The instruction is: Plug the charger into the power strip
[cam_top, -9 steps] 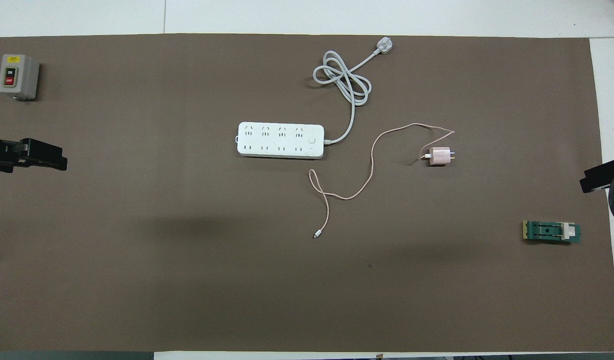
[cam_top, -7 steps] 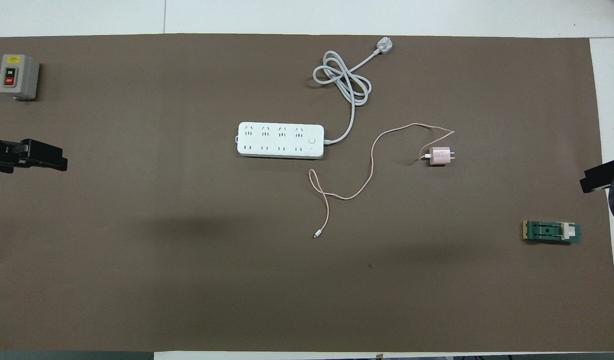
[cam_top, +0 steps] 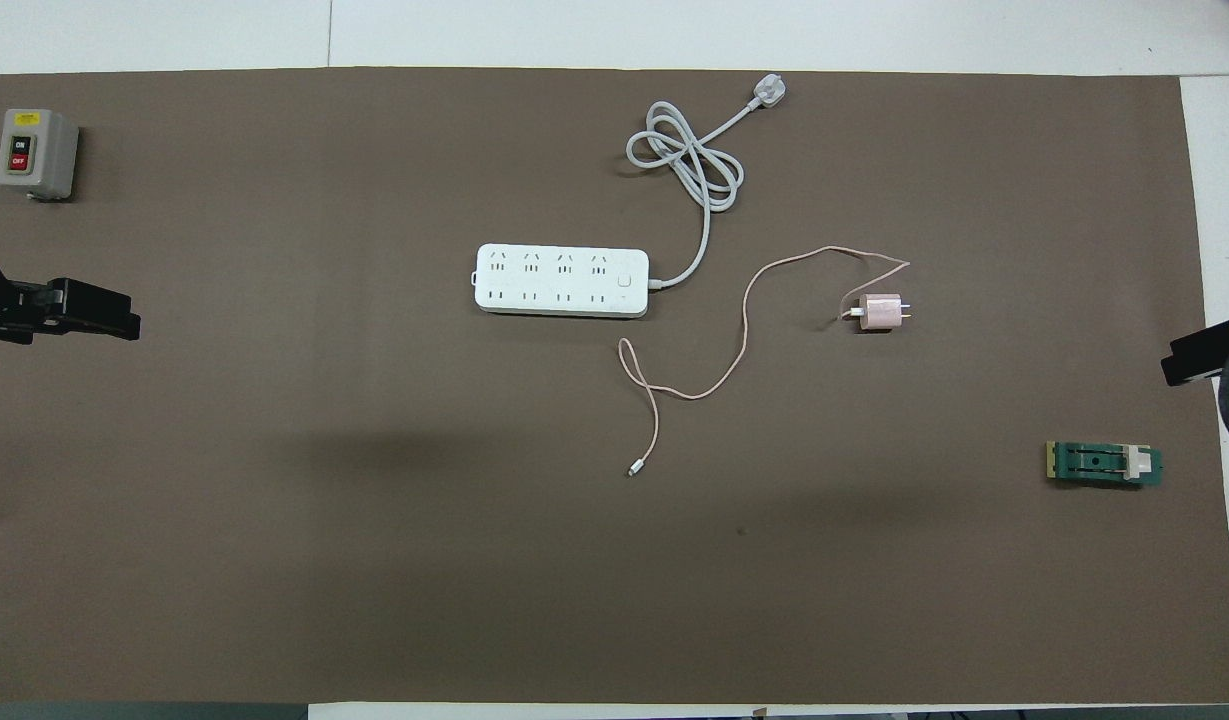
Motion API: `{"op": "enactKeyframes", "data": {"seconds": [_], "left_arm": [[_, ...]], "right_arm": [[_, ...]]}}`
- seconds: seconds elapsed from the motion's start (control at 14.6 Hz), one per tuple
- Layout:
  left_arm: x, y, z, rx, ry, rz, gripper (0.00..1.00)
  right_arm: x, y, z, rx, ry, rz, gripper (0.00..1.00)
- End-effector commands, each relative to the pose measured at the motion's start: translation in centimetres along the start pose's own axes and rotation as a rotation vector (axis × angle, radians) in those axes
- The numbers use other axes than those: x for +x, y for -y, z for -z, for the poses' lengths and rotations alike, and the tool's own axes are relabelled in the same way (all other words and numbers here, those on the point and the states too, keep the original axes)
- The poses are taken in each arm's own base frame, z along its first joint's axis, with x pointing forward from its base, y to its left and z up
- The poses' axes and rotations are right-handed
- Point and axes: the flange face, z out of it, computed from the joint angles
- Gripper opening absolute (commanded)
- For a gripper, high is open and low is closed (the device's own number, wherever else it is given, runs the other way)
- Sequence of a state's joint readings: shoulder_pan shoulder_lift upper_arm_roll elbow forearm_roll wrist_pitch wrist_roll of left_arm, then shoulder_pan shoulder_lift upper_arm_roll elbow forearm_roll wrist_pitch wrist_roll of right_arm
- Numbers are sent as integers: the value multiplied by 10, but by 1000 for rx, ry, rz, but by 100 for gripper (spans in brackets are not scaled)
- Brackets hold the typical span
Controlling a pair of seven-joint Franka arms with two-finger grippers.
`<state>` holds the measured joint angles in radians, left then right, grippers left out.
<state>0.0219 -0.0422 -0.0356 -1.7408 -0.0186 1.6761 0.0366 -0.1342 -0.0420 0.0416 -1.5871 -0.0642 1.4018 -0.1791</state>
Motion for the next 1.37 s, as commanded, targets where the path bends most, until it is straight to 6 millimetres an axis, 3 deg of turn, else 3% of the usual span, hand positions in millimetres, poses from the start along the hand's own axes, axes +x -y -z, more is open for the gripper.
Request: {"op": "enactKeyframes", "data": {"seconds": [0.0, 0.34, 0.68, 0.89, 1.3], "left_arm": [[-10, 0, -5, 14, -27, -6, 100], [-14, -5, -11, 14, -28, -21, 100], [-14, -16, -11, 14, -31, 32, 100], [-14, -27, -11, 13, -32, 130, 100], [-15, -27, -16, 10, -36, 307, 100]], "right_arm": [[-6, -8, 2, 8, -4, -3, 100], [-25, -30, -23, 122, 31, -171, 100], [-22, -23, -51, 197, 104, -485, 100], [-13, -21, -77, 266, 143, -642, 100], [32, -34, -146, 427, 303, -987, 100]]}}
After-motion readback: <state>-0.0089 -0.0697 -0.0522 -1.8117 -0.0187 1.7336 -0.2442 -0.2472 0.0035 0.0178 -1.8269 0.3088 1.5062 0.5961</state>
